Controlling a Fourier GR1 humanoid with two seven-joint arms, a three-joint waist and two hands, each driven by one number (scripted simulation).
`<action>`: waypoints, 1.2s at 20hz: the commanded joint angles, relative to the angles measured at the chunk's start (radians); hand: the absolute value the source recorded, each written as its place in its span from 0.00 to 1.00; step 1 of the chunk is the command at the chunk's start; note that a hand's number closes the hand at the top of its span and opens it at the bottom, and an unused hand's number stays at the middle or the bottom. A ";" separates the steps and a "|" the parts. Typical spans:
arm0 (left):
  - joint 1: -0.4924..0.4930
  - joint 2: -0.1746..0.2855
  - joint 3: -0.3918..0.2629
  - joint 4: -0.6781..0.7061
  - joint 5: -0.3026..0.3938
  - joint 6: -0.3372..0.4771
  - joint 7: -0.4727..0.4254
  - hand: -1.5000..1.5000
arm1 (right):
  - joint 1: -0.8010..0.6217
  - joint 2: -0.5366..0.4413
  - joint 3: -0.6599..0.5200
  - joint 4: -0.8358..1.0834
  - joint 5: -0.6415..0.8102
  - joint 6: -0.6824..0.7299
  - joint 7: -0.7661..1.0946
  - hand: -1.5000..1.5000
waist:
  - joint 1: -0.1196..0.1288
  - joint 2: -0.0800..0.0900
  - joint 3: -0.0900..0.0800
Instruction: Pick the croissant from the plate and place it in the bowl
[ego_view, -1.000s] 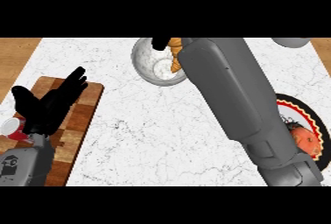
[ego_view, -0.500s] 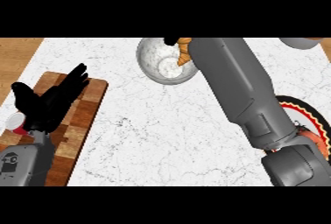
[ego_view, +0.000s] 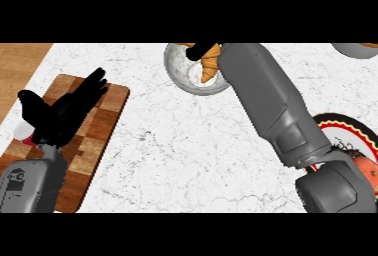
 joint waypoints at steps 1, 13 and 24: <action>-0.031 -0.019 -0.018 0.001 -0.007 0.014 0.022 0.50 | 0.020 0.020 -0.105 0.038 -0.094 -0.069 -0.038 0.00 | 0.009 0.006 0.002; -0.007 -0.011 -0.013 0.017 -0.009 -0.006 -0.022 0.50 | 0.037 -0.032 -0.158 0.060 -0.106 -0.278 -0.284 0.00 | 0.024 0.011 0.000; 0.031 -0.009 0.002 -0.032 -0.008 0.024 0.036 0.50 | 0.069 -0.152 -0.215 0.095 -0.130 -0.377 -0.383 0.00 | -0.038 -0.028 0.002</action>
